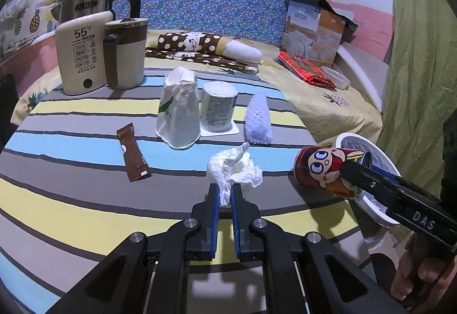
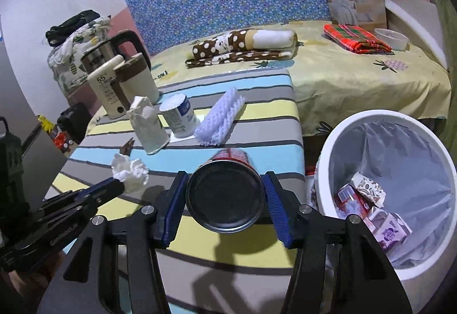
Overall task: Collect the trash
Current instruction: 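Grasp the red cartoon can with the right tool, then carry the tissue and can over the white bin and open both tools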
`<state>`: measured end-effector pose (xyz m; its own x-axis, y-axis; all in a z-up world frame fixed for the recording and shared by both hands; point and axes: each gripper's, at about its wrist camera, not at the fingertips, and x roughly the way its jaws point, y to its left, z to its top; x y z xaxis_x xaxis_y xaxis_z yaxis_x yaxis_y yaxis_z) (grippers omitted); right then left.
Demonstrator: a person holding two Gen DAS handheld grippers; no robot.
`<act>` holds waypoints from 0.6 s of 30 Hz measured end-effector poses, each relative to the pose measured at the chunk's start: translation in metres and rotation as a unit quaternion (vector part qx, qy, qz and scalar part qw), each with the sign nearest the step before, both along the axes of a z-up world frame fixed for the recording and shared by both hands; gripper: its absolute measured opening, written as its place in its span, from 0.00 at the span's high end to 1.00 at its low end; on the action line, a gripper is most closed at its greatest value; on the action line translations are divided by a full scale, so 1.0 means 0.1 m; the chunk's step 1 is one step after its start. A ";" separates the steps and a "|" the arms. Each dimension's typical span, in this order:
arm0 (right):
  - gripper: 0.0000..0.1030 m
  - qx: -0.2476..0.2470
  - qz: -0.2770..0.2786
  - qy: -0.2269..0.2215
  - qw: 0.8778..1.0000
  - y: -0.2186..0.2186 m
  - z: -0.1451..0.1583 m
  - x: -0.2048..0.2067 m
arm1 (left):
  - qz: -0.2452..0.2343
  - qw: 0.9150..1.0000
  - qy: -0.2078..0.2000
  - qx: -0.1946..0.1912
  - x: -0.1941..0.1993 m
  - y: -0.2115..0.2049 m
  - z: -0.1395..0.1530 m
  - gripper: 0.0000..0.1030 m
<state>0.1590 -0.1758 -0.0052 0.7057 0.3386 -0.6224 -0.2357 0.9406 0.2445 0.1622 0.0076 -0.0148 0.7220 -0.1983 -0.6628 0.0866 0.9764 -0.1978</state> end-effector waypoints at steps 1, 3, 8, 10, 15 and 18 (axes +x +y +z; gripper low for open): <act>0.47 0.001 0.000 -0.002 1.000 -0.02 0.01 -0.01 | -0.001 1.000 -0.001 0.001 -0.01 -0.02 0.01 0.92; 0.47 0.004 0.000 -0.005 1.000 -0.06 0.03 -0.04 | -0.003 1.000 -0.004 0.004 -0.04 -0.07 0.05 0.92; 0.47 0.012 -0.001 -0.010 1.000 -0.12 0.05 -0.10 | -0.010 1.000 -0.009 0.009 -0.07 -0.16 0.11 0.92; 0.47 0.015 -0.002 -0.013 1.000 -0.14 0.06 -0.13 | -0.015 1.000 -0.010 0.011 -0.09 -0.21 0.13 0.92; 0.47 0.024 -0.009 -0.021 0.999 -0.24 0.11 -0.18 | -0.025 1.000 -0.012 0.014 -0.09 -0.32 0.16 0.92; 0.47 0.030 -0.019 -0.027 0.999 -0.36 0.13 -0.22 | -0.034 0.999 -0.012 0.016 -0.09 -0.40 0.18 0.92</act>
<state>0.1374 -0.2116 0.0082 0.7506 0.3468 -0.5625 -0.2142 0.9329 0.2895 0.1532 -0.0327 0.0030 0.7233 -0.2268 -0.6523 0.1579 0.9738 -0.1635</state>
